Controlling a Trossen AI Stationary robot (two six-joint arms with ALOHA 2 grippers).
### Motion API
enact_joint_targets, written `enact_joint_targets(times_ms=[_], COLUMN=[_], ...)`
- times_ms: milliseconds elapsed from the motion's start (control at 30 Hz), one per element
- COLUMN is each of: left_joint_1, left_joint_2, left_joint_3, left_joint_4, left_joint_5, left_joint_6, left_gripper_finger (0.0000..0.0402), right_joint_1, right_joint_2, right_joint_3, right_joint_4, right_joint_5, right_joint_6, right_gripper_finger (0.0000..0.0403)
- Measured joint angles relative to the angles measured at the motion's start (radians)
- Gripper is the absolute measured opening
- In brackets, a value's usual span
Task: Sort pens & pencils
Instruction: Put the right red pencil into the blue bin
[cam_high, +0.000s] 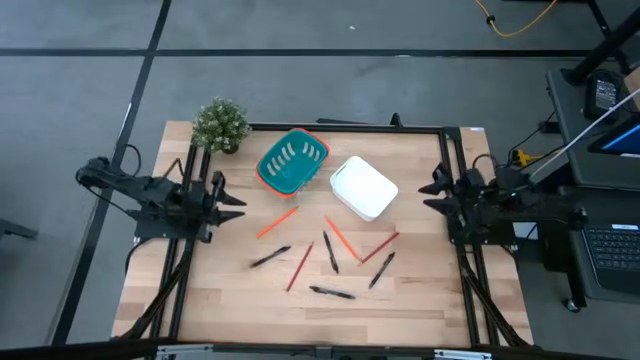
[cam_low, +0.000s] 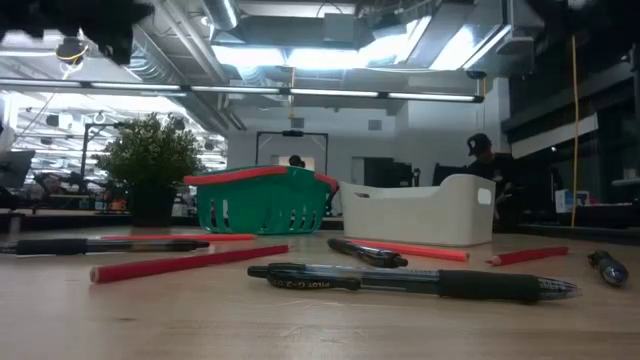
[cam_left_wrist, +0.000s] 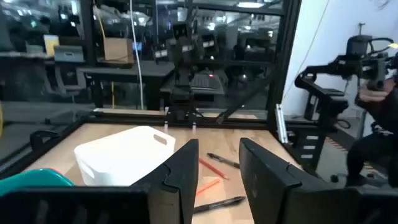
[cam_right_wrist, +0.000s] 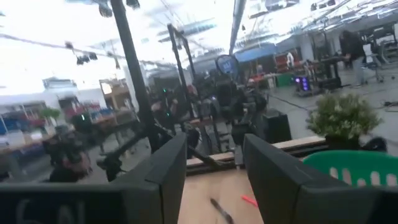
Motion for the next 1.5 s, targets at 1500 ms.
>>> enact_joint_targets(times_ms=[1500], left_joint_1=[-0.158], left_joint_2=[0.533], left_joint_3=[0.513], left_joint_4=[-0.922], left_joint_5=[-0.082], left_joint_6=[-0.648], left_gripper_finger=[0.0110], right_joint_1=[0.464], right_joint_2=[1.526], right_joint_3=[0.947], right_joint_4=[-1.009], right_joint_5=[0.134], right_joint_6=[0.361], right_gripper_finger=[0.0162])
